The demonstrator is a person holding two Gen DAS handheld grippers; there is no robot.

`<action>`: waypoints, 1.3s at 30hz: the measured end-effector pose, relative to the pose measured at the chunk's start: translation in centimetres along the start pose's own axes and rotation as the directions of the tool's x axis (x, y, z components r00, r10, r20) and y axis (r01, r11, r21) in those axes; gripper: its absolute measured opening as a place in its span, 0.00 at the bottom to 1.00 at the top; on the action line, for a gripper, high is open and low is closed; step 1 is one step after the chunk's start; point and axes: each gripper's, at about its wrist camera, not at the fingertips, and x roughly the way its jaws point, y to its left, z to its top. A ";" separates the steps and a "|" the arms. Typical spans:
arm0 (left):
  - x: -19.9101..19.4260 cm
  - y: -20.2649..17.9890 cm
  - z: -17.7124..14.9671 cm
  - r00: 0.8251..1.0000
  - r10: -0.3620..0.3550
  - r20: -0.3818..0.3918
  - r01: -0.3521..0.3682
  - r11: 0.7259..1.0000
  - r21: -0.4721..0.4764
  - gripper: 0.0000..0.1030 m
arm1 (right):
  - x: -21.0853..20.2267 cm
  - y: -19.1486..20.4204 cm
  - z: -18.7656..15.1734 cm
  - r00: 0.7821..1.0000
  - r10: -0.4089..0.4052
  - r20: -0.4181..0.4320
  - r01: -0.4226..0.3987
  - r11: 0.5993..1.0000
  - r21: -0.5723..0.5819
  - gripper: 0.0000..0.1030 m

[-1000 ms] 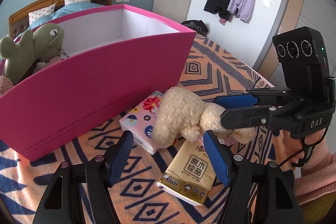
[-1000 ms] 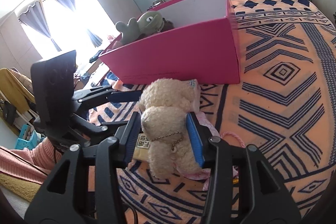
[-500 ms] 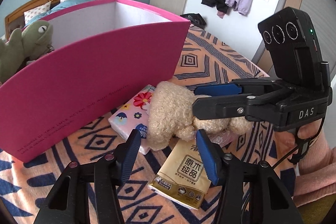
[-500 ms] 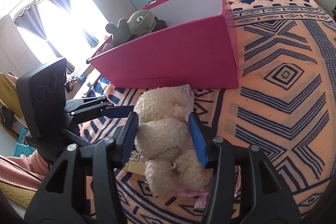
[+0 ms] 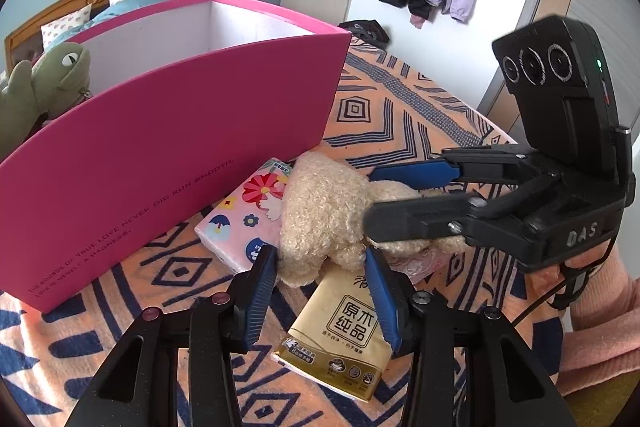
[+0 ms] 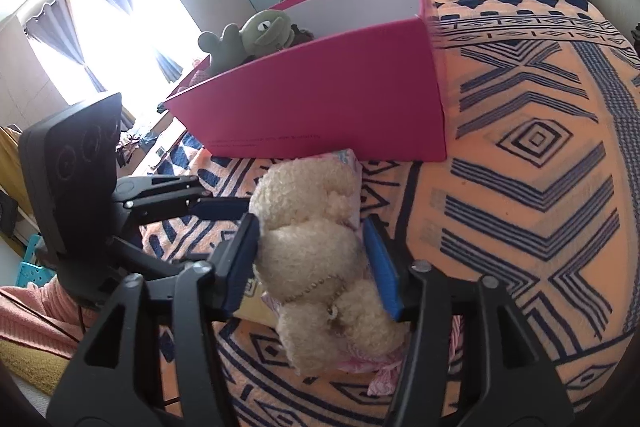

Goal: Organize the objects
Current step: 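Lift the teddy bear with the right tool toward the pink box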

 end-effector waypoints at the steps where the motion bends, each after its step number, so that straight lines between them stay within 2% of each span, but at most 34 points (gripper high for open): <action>1: 0.0 -0.1 0.0 1.000 0.000 0.000 0.000 1.000 0.000 0.45 | -0.1 0.0 -0.3 1.000 -0.004 0.002 0.004 1.000 -0.001 0.61; 5: -0.1 0.0 -0.1 1.000 -0.001 -0.001 0.001 1.000 0.004 0.45 | -0.5 -0.1 -0.9 1.000 -0.008 0.008 0.008 1.000 -0.007 0.61; 9: -0.2 -0.2 -0.2 1.000 -0.001 -0.003 0.001 1.000 0.008 0.43 | -0.5 0.5 -1.1 1.000 -0.017 0.018 0.018 0.999 -0.033 0.53; 16: -1.3 -0.4 0.0 1.000 -0.013 0.019 0.013 1.000 0.004 0.43 | -1.4 1.7 -0.7 0.998 -0.040 0.045 0.043 0.996 -0.077 0.52; 23: -3.8 -0.5 1.5 0.996 -0.002 0.093 0.001 1.000 0.021 0.43 | -3.1 3.0 1.3 0.994 -0.029 0.108 0.042 0.992 -0.118 0.52; 28: -5.6 -0.3 2.9 0.990 0.015 0.141 -0.020 0.999 0.032 0.43 | -4.1 3.5 3.2 0.989 0.007 0.146 0.011 0.993 -0.119 0.52; 39: -7.7 0.7 6.3 0.975 0.084 0.207 -0.095 0.994 0.045 0.43 | -4.5 4.6 7.1 0.979 0.023 0.202 0.012 0.985 -0.174 0.52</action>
